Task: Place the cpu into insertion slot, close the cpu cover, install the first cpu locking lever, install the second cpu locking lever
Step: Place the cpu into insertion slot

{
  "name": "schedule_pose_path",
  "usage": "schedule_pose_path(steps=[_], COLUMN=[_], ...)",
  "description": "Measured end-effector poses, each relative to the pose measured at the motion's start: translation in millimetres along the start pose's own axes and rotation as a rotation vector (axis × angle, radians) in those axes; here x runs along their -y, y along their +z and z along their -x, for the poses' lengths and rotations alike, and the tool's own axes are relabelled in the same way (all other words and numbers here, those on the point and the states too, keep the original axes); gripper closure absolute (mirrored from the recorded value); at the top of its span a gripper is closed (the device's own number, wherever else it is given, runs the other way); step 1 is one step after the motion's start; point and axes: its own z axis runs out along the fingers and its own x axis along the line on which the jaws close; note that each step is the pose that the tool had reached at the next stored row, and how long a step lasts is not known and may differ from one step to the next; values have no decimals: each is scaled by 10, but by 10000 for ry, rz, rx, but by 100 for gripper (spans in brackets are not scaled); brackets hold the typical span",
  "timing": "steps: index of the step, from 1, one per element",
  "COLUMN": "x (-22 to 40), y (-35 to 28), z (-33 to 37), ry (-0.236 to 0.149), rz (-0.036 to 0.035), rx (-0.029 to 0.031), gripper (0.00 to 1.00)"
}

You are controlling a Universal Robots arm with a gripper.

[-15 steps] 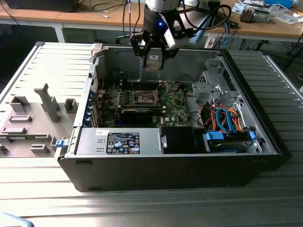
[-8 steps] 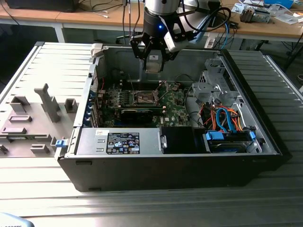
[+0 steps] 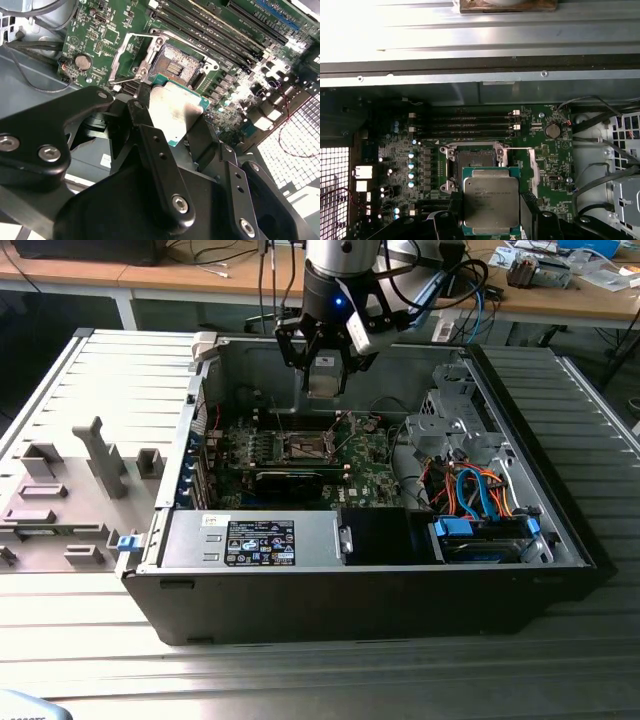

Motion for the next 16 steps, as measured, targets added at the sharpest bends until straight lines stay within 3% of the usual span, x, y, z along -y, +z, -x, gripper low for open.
schedule_pose_path(steps=[16], x=[44], y=[43], z=[0], ry=[1], rz=[0], rx=[0], gripper=[46])
